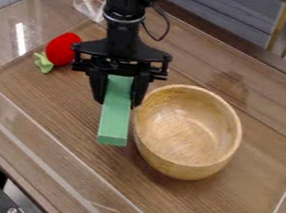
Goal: Remove the green stick from the brown bowl and put it on the table
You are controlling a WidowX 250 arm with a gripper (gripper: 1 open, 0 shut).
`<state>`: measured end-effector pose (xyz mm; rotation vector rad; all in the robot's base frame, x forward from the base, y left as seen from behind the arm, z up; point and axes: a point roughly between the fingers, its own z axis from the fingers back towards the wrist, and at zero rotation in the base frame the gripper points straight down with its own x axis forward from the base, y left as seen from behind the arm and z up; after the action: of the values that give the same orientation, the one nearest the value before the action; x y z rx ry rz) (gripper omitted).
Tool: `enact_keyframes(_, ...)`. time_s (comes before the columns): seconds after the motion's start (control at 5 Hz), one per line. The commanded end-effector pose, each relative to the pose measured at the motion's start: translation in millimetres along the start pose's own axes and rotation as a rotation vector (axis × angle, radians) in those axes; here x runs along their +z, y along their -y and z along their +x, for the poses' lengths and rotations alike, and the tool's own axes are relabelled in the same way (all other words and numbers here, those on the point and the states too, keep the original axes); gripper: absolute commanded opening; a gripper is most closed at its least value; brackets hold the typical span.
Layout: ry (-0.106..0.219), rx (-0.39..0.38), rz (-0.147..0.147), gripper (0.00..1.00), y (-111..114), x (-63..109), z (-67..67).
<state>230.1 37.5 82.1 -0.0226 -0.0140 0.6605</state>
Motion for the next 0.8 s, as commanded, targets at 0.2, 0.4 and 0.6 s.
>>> enact_keyframes(0.2, 0.037, 0.099, -0.012, 0.0, -0.4, 18.1, 3.6)
enact_keyframes(0.4, 0.03, 0.056, -0.01, 0.0, -2.2, 9.1, 1.8)
enact_keyframes(0.6, 0.023, 0.015, -0.009, 0.0, -4.8, -0.6, 0.1)
